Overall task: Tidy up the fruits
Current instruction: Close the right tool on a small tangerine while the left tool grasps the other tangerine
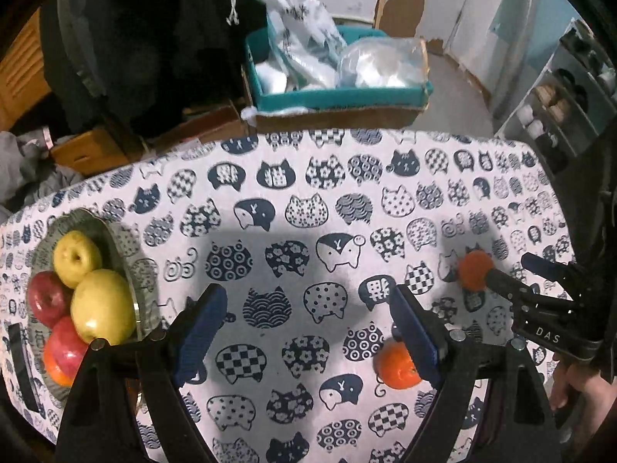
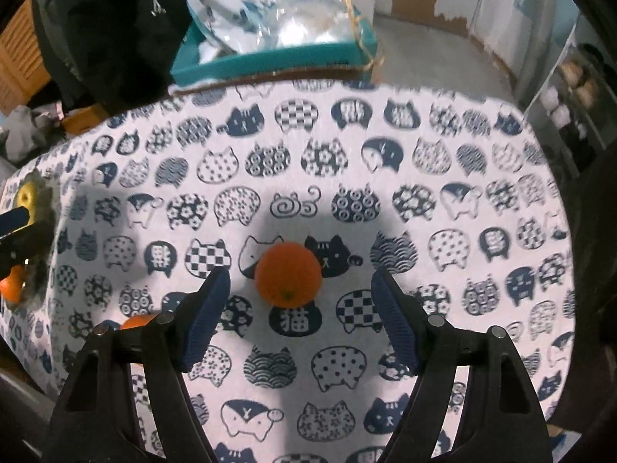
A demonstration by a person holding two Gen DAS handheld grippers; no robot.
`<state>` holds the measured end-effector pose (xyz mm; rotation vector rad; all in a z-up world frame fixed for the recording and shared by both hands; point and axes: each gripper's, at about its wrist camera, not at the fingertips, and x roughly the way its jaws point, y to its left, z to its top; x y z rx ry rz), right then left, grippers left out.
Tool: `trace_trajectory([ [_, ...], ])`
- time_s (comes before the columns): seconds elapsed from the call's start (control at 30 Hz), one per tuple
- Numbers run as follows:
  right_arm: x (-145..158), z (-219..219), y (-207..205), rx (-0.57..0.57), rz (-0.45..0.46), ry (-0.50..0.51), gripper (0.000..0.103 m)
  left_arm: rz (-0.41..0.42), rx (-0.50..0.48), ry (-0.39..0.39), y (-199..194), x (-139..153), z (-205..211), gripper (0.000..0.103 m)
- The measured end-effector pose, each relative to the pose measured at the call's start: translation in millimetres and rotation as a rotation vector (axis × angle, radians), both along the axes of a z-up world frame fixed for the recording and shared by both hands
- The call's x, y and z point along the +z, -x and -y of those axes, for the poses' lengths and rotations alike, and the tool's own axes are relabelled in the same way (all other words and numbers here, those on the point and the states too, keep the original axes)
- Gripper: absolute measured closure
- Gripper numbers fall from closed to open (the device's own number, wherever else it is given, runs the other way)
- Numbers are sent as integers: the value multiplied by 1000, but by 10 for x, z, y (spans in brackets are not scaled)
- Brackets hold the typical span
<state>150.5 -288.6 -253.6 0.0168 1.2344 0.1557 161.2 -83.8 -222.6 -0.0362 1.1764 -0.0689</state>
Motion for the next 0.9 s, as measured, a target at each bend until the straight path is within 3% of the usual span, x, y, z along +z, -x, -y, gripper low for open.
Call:
trace_trajectory([
  [0.13, -180, -15, -44, 4, -38, -3, 27, -31, 9, 5, -66, -162, -17, 16],
  [0.33, -332, -74, -76, 24, -60, 5, 37, -55, -1, 19, -70, -277, 24, 16],
  [0.53, -439, -147, -92, 45, -73, 25, 57, -67, -35, 24, -24, -338, 144, 16],
  [0.9, -189, -143, 88, 42, -34, 49, 60, -89, -112, 62, 217, -385, 411, 16],
])
